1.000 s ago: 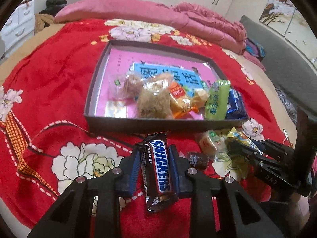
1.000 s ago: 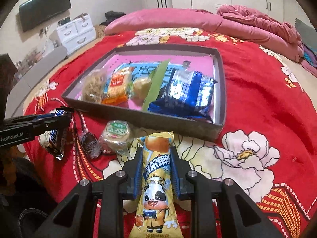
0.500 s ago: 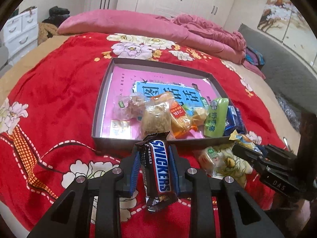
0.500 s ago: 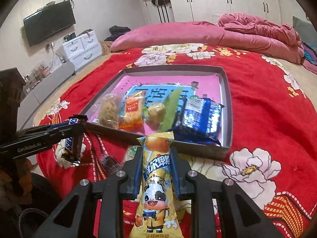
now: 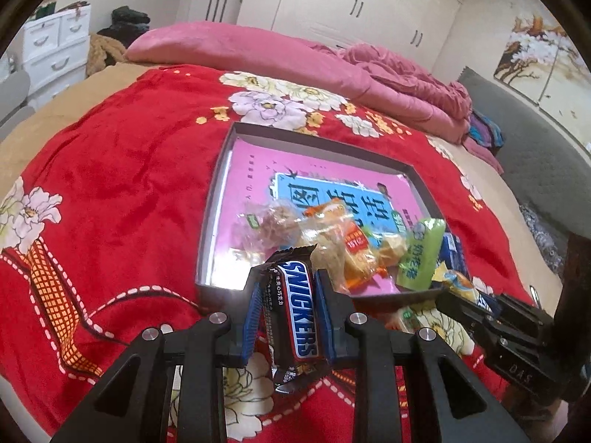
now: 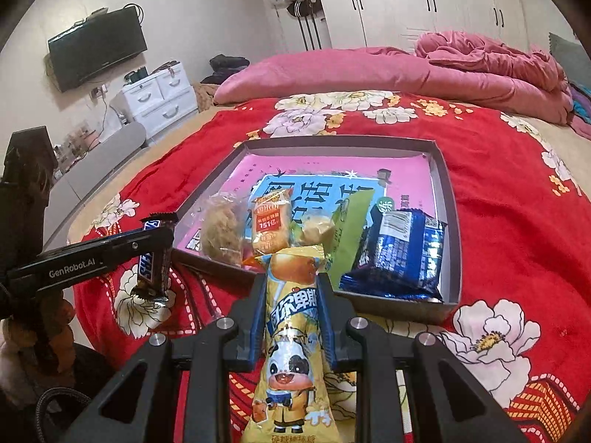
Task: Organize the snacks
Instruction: 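Lift both held snacks and carry them over the tray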
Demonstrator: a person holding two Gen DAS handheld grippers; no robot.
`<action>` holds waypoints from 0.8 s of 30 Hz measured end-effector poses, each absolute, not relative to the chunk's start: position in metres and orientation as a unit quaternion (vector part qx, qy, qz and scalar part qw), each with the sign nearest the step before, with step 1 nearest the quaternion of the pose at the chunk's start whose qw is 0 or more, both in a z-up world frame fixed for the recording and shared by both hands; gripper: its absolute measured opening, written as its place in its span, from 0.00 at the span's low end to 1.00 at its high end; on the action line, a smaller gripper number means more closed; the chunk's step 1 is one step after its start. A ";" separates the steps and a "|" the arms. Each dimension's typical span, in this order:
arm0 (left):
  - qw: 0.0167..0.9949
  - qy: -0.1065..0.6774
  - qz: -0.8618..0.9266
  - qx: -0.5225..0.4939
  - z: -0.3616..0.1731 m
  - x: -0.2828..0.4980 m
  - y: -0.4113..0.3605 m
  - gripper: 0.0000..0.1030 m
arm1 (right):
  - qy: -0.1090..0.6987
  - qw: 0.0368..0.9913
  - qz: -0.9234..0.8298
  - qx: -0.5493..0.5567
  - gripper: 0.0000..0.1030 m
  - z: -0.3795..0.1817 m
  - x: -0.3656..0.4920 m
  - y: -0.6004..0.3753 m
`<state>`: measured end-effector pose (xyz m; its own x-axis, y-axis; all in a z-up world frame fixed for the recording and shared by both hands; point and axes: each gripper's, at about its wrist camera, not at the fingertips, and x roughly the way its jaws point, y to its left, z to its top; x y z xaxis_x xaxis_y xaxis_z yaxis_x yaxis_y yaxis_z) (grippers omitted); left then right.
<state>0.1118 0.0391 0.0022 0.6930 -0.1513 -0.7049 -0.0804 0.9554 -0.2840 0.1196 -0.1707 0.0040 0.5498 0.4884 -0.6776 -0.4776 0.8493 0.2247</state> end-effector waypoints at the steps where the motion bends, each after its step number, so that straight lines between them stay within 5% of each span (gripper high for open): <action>1: 0.908 0.391 -0.018 -0.150 0.002 0.113 0.040 0.28 | 0.387 0.881 0.274 0.007 0.25 0.004 0.120 -0.170; 24: 0.907 0.385 -0.006 -0.168 0.001 0.129 0.054 0.28 | 0.373 0.889 0.263 0.025 0.25 0.011 0.139 -0.158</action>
<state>0.1292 0.0544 0.0013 0.7036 -0.1398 -0.6967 -0.1196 0.9432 -0.3100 0.1385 -0.1582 0.0110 0.5825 0.4874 -0.6505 -0.4496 0.8599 0.2417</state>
